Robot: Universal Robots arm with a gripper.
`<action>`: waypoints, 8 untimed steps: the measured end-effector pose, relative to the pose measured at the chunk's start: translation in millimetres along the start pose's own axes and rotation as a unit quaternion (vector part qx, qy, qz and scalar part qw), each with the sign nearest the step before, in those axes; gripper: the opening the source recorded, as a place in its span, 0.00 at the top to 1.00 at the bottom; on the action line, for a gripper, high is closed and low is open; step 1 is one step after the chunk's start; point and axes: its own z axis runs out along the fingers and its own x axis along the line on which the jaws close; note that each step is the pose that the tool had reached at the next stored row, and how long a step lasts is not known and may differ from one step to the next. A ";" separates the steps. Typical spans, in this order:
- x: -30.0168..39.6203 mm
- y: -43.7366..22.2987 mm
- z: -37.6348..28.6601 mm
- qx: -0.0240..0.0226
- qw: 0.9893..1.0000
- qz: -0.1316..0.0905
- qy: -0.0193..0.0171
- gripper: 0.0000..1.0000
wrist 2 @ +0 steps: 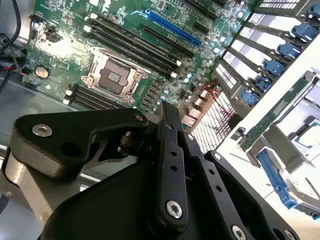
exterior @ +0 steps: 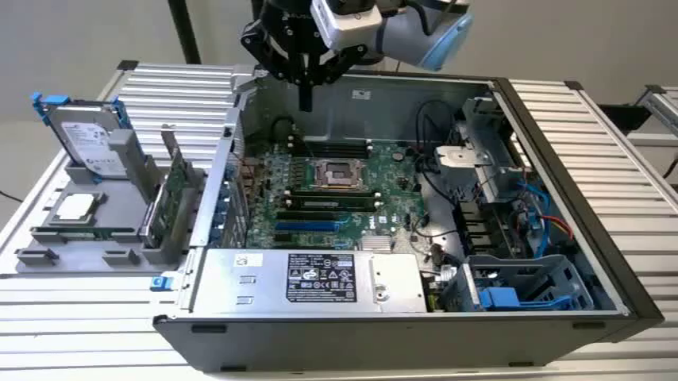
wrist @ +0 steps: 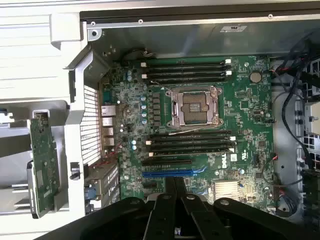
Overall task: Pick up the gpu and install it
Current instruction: 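Reach for the gpu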
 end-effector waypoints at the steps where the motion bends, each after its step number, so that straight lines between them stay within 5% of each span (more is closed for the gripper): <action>1: 0.0 0.0 0.0 0.000 1.000 0.000 0.000 1.00; 8: 1.1 -0.1 -0.1 0.000 1.000 0.000 0.000 1.00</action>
